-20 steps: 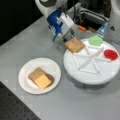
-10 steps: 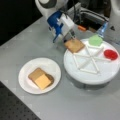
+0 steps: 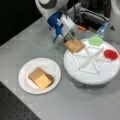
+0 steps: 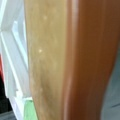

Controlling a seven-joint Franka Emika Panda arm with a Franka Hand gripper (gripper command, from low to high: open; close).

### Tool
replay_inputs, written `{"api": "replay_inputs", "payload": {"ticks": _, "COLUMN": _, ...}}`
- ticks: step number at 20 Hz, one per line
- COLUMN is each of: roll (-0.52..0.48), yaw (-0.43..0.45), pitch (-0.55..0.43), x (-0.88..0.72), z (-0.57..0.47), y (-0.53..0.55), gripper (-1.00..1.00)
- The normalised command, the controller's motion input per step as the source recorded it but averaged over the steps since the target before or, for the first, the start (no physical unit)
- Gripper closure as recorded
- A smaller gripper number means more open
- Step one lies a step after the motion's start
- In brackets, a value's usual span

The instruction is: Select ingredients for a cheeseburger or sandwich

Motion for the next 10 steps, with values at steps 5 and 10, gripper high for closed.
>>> {"api": "replay_inputs", "payload": {"ticks": 5, "roll": 0.119, "yaw": -0.023, "pitch": -0.057, "x": 0.17, "z": -0.06, "y": -0.06, "gripper": 1.00}}
{"api": "replay_inputs", "payload": {"ticks": 10, "roll": 0.085, "yaw": -0.023, "pitch": -0.048, "x": 0.18, "z": -0.04, "y": -0.15, "gripper": 1.00}}
